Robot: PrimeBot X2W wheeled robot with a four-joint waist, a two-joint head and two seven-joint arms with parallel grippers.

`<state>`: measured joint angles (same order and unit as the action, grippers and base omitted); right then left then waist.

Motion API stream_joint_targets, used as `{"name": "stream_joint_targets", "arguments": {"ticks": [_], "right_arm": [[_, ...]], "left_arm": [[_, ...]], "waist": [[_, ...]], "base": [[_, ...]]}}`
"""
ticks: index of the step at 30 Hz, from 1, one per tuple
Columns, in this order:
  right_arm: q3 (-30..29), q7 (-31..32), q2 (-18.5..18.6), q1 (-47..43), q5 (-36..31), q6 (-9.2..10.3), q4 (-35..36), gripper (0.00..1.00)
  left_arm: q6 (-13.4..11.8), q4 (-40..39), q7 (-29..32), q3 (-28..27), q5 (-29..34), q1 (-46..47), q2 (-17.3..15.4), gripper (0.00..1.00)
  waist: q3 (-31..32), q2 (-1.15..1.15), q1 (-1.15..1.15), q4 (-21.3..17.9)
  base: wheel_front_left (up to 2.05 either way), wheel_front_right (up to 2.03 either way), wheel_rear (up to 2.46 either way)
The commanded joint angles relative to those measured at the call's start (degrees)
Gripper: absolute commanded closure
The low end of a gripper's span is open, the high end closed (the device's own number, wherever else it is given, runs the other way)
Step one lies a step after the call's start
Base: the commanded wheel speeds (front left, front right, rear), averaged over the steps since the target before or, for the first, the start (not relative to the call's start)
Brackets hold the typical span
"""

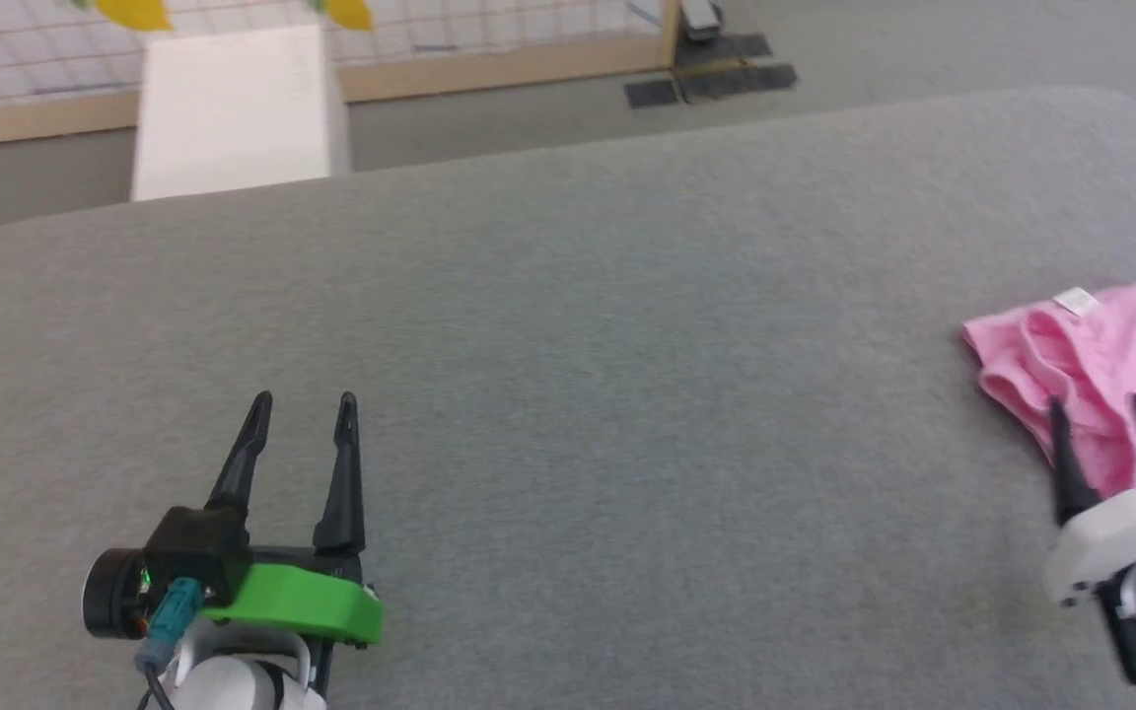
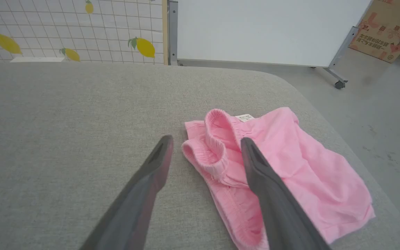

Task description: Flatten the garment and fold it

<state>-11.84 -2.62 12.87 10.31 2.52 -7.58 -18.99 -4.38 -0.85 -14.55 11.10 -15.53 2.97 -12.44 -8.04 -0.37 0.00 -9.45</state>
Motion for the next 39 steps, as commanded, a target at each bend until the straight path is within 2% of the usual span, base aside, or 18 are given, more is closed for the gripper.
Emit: {"name": "stream_joint_targets", "arguments": {"ticks": [1, 6, 10, 11, 19, 25, 39], "right_arm": [[0.8, 0.4, -1.2, -1.2, 0.3, 0.09, 2.1, 0.0], [5.3, 1.2, -4.7, -3.5, 0.7, 0.09, 9.8, 0.0], [8.3, 1.0, -6.1, -4.2, 1.1, 0.09, 13.9, 0.0], [10.0, 1.0, -6.9, -5.2, 1.2, 0.09, 17.0, 0.0], [11.0, 1.8, -8.2, -11.3, 1.2, 0.09, 23.5, 0.0], [11.8, 2.7, -9.0, -14.7, 1.6, 0.09, 25.8, 0.0], [12.8, 3.1, -9.6, -15.0, 1.3, 0.09, 26.7, 0.0]], "left_arm": [[-0.3, 0.3, -0.4, -0.5, -0.1, -0.9, -0.3, 0.0], [-0.7, 1.5, -0.4, -1.9, -0.6, -1.5, -0.8, 0.0], [-0.8, 2.0, -0.4, -3.1, -1.2, -2.3, -1.2, 0.0], [-0.6, 2.1, -0.4, -3.5, -1.4, -3.0, -1.5, 0.0], [0.0, 2.5, -0.4, -2.9, -1.5, -5.4, -1.7, 0.0], [0.1, 2.5, -0.2, -2.3, -1.7, -6.3, -1.7, 0.0], [-0.3, 2.7, 0.0, -1.5, -1.8, -6.3, -1.9, 0.0]], "waist": [[2.9, 0.37, 0.0, 3.9], [4.1, 0.37, 0.0, 6.4], [4.5, 0.37, 0.0, 6.9], [5.0, 0.37, 0.0, 6.8], [6.1, 0.37, 0.0, 6.5], [6.3, 0.37, 0.0, 6.2], [6.1, 0.37, 0.0, 6.3]], "base": [[0.0, 0.0, 0.0], [0.0, 0.0, 0.0], [0.0, 0.0, 0.0], [0.0, 0.0, 0.0], [0.0, 0.0, 0.0], [0.0, 0.0, 0.0], [0.0, 0.0, 0.0]]}}
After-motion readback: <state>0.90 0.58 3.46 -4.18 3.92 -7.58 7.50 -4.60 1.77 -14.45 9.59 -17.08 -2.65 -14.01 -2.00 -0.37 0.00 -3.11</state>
